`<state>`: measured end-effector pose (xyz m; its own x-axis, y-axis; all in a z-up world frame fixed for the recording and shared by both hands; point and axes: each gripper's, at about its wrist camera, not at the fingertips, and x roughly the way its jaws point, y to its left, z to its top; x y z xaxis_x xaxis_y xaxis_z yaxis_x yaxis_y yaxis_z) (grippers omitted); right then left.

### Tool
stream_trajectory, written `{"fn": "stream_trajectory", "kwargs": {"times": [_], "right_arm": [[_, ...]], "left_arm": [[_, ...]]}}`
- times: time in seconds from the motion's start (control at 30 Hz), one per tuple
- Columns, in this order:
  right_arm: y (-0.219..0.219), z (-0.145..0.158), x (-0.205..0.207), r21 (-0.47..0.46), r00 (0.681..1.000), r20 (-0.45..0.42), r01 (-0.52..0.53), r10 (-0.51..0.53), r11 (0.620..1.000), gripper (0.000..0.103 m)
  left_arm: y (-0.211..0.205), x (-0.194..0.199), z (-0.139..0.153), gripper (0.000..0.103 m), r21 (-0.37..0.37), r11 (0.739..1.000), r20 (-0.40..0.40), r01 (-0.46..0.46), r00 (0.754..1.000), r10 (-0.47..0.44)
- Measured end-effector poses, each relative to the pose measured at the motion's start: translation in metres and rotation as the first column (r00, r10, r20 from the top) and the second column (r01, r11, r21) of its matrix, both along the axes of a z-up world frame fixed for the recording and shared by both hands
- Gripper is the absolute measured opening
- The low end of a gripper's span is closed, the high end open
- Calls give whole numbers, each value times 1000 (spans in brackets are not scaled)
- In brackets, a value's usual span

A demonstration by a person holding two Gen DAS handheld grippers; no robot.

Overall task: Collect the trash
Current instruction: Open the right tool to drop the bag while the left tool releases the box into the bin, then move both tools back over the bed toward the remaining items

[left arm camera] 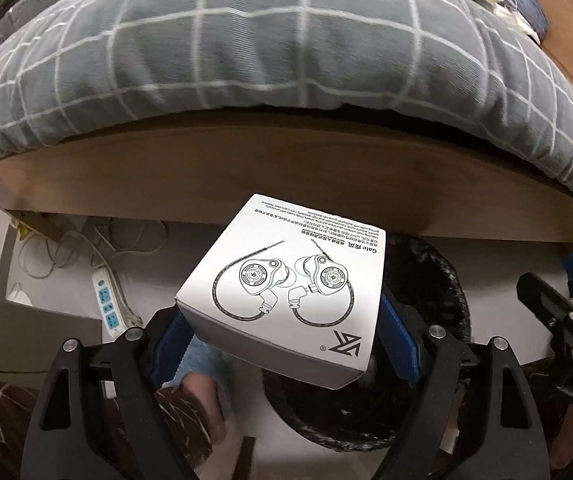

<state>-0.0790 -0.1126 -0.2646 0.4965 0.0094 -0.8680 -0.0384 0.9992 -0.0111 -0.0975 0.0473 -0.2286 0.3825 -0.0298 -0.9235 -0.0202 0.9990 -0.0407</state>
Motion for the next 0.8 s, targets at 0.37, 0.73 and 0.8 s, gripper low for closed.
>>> {"fn": "stream_trajectory", "kwargs": {"times": [0.37, 0.73, 0.8], "right_arm": [[-49, -6, -19, -5, 997, -11, 79, -79, 997, 95], [-77, -6, -27, -75, 990, 6, 143, -143, 987, 95], [-74, -7, -26, -76, 990, 7, 144, -143, 987, 95]], "left_arm": [[-54, -2, -14, 80, 14, 996, -33, 87, 996, -87], [-99, -5, -25, 81, 42, 984, -52, 175, 984, -173], [-101, -6, -24, 82, 43, 983, -43, 176, 984, -174]]}}
